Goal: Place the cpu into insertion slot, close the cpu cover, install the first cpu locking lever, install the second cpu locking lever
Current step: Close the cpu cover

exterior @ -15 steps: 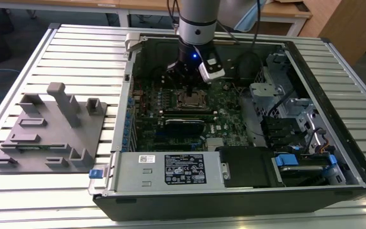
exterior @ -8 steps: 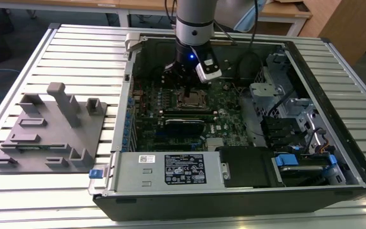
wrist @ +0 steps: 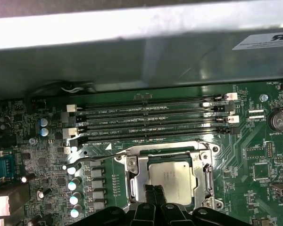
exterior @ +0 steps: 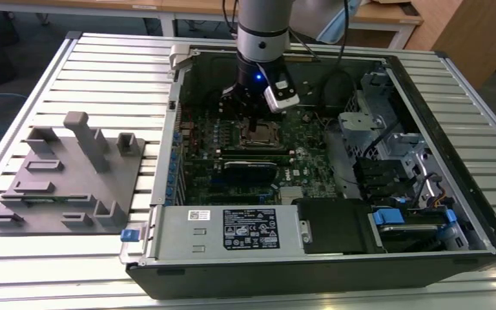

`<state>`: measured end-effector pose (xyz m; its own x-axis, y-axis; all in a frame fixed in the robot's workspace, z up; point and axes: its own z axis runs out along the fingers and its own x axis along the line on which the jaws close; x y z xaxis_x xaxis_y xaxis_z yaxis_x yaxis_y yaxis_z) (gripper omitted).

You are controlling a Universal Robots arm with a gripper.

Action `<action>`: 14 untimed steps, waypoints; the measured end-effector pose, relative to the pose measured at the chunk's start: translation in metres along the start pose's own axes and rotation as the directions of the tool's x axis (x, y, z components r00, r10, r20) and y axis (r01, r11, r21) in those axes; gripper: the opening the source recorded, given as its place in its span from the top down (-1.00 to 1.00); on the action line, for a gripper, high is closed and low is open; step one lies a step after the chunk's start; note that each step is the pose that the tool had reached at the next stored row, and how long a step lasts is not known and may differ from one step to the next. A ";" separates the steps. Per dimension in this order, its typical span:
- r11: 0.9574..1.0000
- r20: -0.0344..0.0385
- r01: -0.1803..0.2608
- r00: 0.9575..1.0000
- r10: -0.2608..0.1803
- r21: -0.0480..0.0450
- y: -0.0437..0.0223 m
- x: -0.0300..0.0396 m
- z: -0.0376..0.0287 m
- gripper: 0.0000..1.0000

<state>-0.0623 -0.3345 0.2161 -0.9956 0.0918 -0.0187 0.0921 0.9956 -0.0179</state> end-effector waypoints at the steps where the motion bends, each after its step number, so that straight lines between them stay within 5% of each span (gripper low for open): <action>1: 1.000 0.000 0.000 1.000 0.000 0.000 0.0000 0.0002 0.0002 0.79; 14: 1.000 0.001 0.004 1.000 -0.004 -0.005 -0.0005 0.0061 0.0059 0.79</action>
<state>-0.0683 -0.3345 0.2101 -0.9960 0.0876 -0.0192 0.0879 0.9960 -0.0132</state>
